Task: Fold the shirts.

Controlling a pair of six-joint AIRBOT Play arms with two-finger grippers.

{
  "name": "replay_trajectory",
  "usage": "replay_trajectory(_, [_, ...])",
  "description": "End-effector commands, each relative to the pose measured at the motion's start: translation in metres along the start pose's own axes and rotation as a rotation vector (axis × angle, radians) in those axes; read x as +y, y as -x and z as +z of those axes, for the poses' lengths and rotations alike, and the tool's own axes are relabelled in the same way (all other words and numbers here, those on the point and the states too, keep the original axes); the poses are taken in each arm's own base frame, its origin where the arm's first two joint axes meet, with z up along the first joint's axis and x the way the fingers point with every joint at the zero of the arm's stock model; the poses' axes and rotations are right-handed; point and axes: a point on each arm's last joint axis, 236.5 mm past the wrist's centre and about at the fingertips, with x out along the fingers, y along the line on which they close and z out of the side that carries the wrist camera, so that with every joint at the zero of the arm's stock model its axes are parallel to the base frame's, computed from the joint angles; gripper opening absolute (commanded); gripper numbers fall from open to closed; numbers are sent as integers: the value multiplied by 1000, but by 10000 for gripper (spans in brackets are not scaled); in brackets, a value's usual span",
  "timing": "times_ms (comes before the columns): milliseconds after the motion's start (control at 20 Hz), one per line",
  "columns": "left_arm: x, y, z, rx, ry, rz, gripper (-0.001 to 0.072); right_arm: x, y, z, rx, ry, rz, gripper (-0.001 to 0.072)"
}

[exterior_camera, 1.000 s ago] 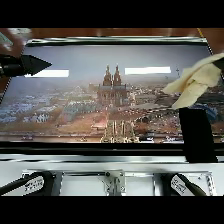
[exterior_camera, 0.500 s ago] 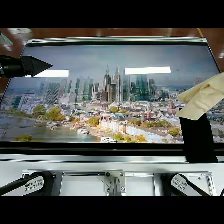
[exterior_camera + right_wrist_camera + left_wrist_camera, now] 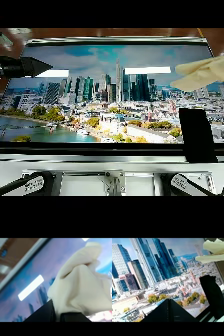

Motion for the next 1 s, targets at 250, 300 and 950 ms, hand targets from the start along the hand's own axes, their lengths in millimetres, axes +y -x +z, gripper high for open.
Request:
replay_trajectory(250, [-6, 2, -4, 15, 2, -13, 37, -174, 97, -108, 592, 65, -815, 61])
replay_trajectory(300, [-6, 2, -4, 15, 2, -13, 37, -175, 99, -111, 605, 60, -822, 61])
replay_trajectory(950, [-6, 2, -4, 17, 2, -14, 37, -246, 105, -235, 974, -106, -1000, 63])
